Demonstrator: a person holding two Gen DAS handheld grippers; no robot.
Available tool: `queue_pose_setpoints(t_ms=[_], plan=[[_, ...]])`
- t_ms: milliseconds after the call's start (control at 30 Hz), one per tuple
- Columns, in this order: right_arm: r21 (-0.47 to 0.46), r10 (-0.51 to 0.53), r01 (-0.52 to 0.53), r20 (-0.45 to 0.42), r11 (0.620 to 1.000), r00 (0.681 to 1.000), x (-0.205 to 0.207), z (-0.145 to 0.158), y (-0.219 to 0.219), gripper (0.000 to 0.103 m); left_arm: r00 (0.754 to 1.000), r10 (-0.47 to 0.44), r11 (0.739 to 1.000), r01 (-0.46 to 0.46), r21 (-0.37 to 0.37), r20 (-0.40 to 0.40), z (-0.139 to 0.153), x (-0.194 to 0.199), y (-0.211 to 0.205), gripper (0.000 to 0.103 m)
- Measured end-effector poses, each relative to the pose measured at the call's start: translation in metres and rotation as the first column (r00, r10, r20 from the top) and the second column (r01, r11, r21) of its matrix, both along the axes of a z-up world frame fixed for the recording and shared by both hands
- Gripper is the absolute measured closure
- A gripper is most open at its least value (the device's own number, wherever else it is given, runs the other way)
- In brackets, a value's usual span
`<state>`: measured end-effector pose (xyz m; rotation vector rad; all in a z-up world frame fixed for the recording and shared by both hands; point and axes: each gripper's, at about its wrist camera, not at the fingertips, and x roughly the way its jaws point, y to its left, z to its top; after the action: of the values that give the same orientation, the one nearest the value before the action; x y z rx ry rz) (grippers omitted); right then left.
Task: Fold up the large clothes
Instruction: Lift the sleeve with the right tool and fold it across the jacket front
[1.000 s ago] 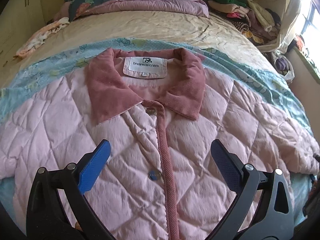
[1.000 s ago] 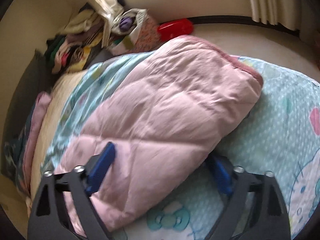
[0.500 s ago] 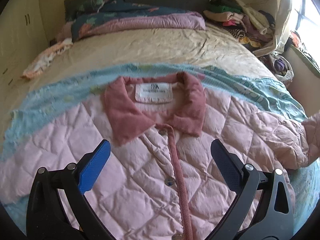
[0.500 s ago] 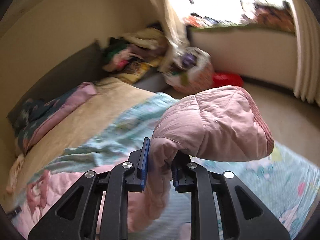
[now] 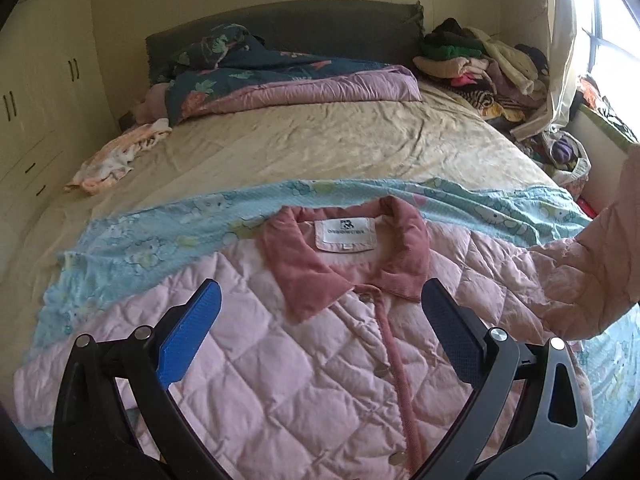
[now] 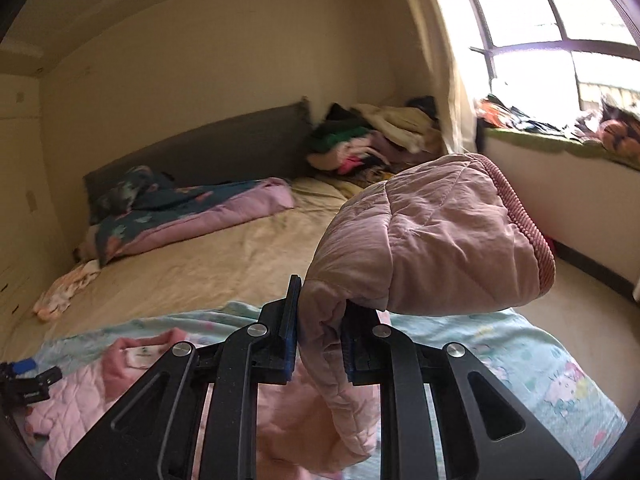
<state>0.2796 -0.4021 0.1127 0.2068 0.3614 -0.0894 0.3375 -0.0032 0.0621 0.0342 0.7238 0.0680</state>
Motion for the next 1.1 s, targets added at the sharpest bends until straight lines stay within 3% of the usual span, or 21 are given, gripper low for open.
queue_pose_setpoints(t_ms=[200, 367, 500, 600, 767, 900, 1100], plan=[[-0.06, 0.085, -0.084, 0.011, 0.995, 0.996, -0.001, 0.017, 0.045, 0.086, 1.0, 0.005, 0.999, -0.005, -0.04, 0.003, 0.007, -0.008, 0.02, 0.009], [-0.089, 0.153, -0.152, 0.003, 0.984, 0.988, 0.001, 0.025, 0.079, 0.086, 1.0, 0.011, 0.991, -0.014, -0.132, -0.024, 0.006, -0.012, 0.047, 0.009], [-0.116, 0.198, -0.197, -0.007, 0.974, 0.98, 0.006, 0.027, 0.108, 0.086, 0.999, 0.042, 0.993, -0.041, -0.113, 0.0, 0.007, -0.018, 0.066, 0.009], [-0.127, 0.232, -0.232, -0.017, 0.964, 0.973, 0.01, 0.025, 0.13, 0.086, 0.999, 0.046, 0.986, -0.046, -0.159, -0.006, 0.006, -0.021, 0.084, 0.009], [-0.149, 0.288, -0.292, -0.046, 0.945, 0.956, 0.018, 0.014, 0.174, 0.086, 0.997, 0.064, 0.96, -0.073, -0.271, -0.041, -0.003, -0.023, 0.117, 0.009], [-0.172, 0.338, -0.346, -0.077, 0.922, 0.938, 0.023, -0.001, 0.207, 0.086, 0.994, 0.07, 0.914, -0.097, -0.394, -0.083, -0.017, -0.025, 0.141, 0.009], [-0.225, 0.406, -0.433, -0.158, 0.873, 0.9, 0.031, -0.041, 0.267, 0.086, 0.992, 0.055, 0.874, -0.104, -0.474, -0.116, -0.032, -0.028, 0.154, 0.009]])
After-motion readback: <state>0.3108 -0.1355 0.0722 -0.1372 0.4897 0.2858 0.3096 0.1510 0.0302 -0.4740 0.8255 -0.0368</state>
